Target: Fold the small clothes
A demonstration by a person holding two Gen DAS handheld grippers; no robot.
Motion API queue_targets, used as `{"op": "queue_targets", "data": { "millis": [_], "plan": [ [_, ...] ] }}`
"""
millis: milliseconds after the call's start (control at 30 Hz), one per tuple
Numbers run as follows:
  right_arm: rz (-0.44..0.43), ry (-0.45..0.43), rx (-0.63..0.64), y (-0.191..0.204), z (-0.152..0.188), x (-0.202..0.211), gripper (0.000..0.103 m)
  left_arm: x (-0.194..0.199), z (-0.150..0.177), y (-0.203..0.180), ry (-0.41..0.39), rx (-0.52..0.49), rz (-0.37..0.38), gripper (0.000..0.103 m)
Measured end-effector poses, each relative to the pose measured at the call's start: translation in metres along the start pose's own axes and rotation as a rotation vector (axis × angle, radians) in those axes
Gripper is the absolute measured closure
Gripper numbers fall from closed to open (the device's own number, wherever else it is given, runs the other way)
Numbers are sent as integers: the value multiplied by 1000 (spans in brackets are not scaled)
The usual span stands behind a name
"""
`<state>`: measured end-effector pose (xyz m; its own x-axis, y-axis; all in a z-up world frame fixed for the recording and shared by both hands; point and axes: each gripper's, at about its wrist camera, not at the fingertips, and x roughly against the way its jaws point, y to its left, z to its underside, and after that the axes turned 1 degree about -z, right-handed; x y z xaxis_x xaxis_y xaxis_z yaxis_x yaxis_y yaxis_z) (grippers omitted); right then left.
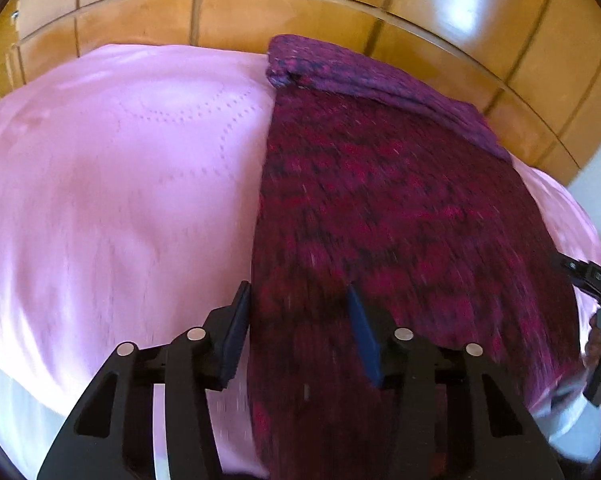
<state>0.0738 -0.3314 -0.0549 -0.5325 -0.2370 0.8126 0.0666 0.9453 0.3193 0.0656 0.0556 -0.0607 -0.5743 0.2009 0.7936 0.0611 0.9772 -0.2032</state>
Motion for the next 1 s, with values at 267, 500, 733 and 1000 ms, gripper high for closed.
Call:
{"op": "queue_targets", "data": {
  "millis": [267,500,733,1000],
  "plan": [
    [-64,115,79,15,43,20,61,25,29,4,69,-20,117,60],
    [-126,128,104,28,44,33,84,40,15,14,36,42,237,92],
    [-273,-18,31,38,-9,48,86,52,-31,24,-64,159,385,94],
    [-272,-68,-97,25,-89,-1,87,9,-110,28,-111,258,403,94]
  ]
}}
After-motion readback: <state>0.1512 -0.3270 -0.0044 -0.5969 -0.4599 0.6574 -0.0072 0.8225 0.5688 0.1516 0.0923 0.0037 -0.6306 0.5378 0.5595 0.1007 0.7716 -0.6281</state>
